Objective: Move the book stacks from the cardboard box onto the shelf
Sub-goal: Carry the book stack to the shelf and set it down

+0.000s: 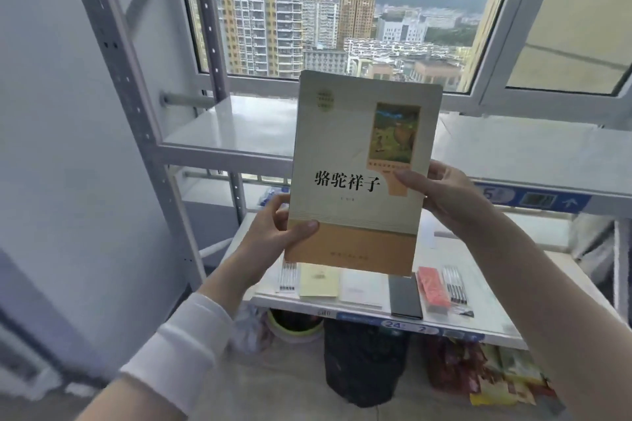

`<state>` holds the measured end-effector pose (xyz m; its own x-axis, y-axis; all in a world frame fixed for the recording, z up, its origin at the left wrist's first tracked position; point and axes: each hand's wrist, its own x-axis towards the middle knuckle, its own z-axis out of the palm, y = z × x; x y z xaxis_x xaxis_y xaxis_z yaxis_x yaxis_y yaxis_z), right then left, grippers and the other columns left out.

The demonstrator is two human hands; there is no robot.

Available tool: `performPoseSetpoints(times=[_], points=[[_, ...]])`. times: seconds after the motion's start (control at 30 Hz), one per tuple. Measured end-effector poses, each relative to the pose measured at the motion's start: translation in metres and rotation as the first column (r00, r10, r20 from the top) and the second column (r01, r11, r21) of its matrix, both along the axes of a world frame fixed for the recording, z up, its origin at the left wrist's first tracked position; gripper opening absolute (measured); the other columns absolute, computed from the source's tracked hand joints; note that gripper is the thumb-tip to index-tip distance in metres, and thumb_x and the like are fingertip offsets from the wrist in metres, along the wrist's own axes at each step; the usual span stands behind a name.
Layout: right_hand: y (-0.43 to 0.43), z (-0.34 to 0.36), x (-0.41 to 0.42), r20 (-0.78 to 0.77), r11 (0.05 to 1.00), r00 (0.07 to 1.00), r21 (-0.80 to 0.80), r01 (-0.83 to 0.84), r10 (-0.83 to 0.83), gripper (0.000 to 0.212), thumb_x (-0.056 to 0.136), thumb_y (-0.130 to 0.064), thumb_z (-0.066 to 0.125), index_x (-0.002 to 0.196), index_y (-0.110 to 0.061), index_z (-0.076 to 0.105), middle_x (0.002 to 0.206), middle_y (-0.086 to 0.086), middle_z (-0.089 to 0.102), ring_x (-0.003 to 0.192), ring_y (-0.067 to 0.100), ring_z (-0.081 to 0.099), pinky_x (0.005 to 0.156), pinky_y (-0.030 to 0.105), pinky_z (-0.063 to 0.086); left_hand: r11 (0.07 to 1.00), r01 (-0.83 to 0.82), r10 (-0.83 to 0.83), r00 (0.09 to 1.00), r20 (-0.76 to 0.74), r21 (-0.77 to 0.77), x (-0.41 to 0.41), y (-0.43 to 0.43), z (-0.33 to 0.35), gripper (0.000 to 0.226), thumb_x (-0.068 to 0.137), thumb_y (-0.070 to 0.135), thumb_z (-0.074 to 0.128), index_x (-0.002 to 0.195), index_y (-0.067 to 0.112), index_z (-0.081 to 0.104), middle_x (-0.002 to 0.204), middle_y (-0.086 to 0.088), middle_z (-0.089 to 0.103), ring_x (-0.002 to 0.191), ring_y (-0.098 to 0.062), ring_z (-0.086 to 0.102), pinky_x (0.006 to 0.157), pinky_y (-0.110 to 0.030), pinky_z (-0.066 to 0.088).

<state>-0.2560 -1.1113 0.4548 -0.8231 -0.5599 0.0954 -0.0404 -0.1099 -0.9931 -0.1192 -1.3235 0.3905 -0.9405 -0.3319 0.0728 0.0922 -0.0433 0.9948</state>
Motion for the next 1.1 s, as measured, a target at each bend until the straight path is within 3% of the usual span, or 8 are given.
performPoseSetpoints(times=[0.13, 0.2, 0.3, 0.5, 0.57, 0.73, 0.97, 1.1], points=[[-0.072, 0.006, -0.013, -0.043, 1.0, 0.999, -0.011, 0.007, -0.008, 0.024, 0.07, -0.018, 0.068, 0.094, -0.014, 0.069, 0.087, 0.0, 0.076, 0.077, 0.017, 0.072, 0.069, 0.028, 0.059, 0.999, 0.017, -0.018, 0.999, -0.036, -0.029, -0.018, -0.079, 0.011, 0.037, 0.075, 0.004, 0.076, 0.101, 0.02, 0.055, 0.082, 0.004, 0.076, 0.075, -0.01, 0.071, 0.063, -0.021, 0.056], [-0.104, 0.011, -0.021, -0.066, 1.0, 0.998, -0.007, 0.007, -0.007, 0.025, 0.07, -0.02, 0.068, 0.095, -0.016, 0.069, 0.089, -0.001, 0.076, 0.079, 0.016, 0.072, 0.071, 0.029, 0.059, 0.999, 0.025, -0.026, 0.999, -0.044, -0.028, -0.028, -0.113, 0.015, 0.04, 0.07, 0.008, 0.078, 0.101, 0.02, 0.056, 0.085, 0.002, 0.076, 0.076, -0.01, 0.071, 0.067, -0.023, 0.057], [-0.146, 0.021, -0.038, -0.097, 1.0, 0.995, -0.026, 0.004, -0.007, 0.026, 0.072, -0.018, 0.068, 0.097, -0.016, 0.067, 0.088, -0.003, 0.076, 0.08, 0.014, 0.072, 0.073, 0.028, 0.059, 0.998, 0.024, -0.027, 0.998, -0.051, -0.06, -0.051, -0.157, 0.023, 0.034, 0.08, -0.002, 0.069, 0.102, 0.019, 0.054, 0.092, -0.001, 0.072, 0.073, -0.005, 0.071, 0.065, -0.02, 0.057], [-0.226, 0.038, -0.102, -0.175, 0.996, 0.984, -0.093, -0.004, -0.012, 0.032, 0.062, -0.021, 0.072, 0.093, -0.018, 0.068, 0.086, -0.006, 0.076, 0.079, 0.011, 0.071, 0.078, 0.029, 0.057, 0.985, -0.008, -0.01, 0.995, -0.104, -0.172, -0.122, -0.238, 0.04, 0.032, 0.083, -0.007, 0.062, 0.098, 0.019, 0.052, 0.078, 0.011, 0.075, 0.07, 0.001, 0.069, 0.062, -0.015, 0.055], [-0.248, 0.036, -0.125, -0.187, 0.993, 0.982, -0.116, -0.003, -0.019, 0.037, 0.056, -0.024, 0.076, 0.092, -0.018, 0.069, 0.086, -0.005, 0.076, 0.08, 0.011, 0.071, 0.081, 0.032, 0.056, 0.98, -0.022, 0.0, 0.994, -0.11, -0.2, -0.145, -0.259, 0.04, 0.033, 0.082, -0.005, 0.064, 0.099, 0.021, 0.052, 0.081, 0.01, 0.075, 0.073, 0.0, 0.07, 0.065, -0.016, 0.056], [-0.292, 0.032, -0.171, -0.25, 0.992, 0.968, -0.121, -0.04, 0.009, 0.029, 0.064, -0.012, 0.07, 0.092, -0.018, 0.069, 0.086, -0.006, 0.076, 0.082, 0.012, 0.07, 0.082, 0.03, 0.057, 0.978, -0.048, 0.024, 0.993, -0.118, -0.202, -0.187, -0.302, 0.034, 0.038, 0.082, -0.005, 0.064, 0.105, 0.023, 0.052, 0.09, 0.009, 0.075, 0.085, -0.007, 0.07, 0.074, -0.024, 0.057], [-0.321, 0.004, -0.188, -0.248, 0.994, 0.969, -0.113, -0.01, -0.019, 0.06, 0.043, -0.044, 0.088, 0.096, -0.024, 0.069, 0.095, -0.004, 0.075, 0.09, 0.015, 0.069, 0.083, 0.034, 0.057, 0.974, 0.026, -0.035, 0.999, -0.035, -0.224, -0.201, -0.335, 0.013, 0.042, 0.081, -0.003, 0.066, 0.113, 0.017, 0.047, 0.102, 0.007, 0.072, 0.098, -0.006, 0.067, 0.087, -0.027, 0.055], [-0.321, -0.008, -0.185, -0.242, 0.995, 0.97, -0.095, 0.014, -0.037, 0.065, 0.041, -0.047, 0.089, 0.099, -0.029, 0.067, 0.107, 0.0, 0.072, 0.105, 0.023, 0.065, 0.095, 0.045, 0.05, 0.95, 0.017, -0.028, 0.999, -0.031, -0.311, -0.2, -0.344, 0.013, 0.043, 0.072, 0.019, 0.075, 0.108, 0.025, 0.052, 0.111, 0.007, 0.067, 0.106, -0.007, 0.064, 0.093, -0.026, 0.051]])
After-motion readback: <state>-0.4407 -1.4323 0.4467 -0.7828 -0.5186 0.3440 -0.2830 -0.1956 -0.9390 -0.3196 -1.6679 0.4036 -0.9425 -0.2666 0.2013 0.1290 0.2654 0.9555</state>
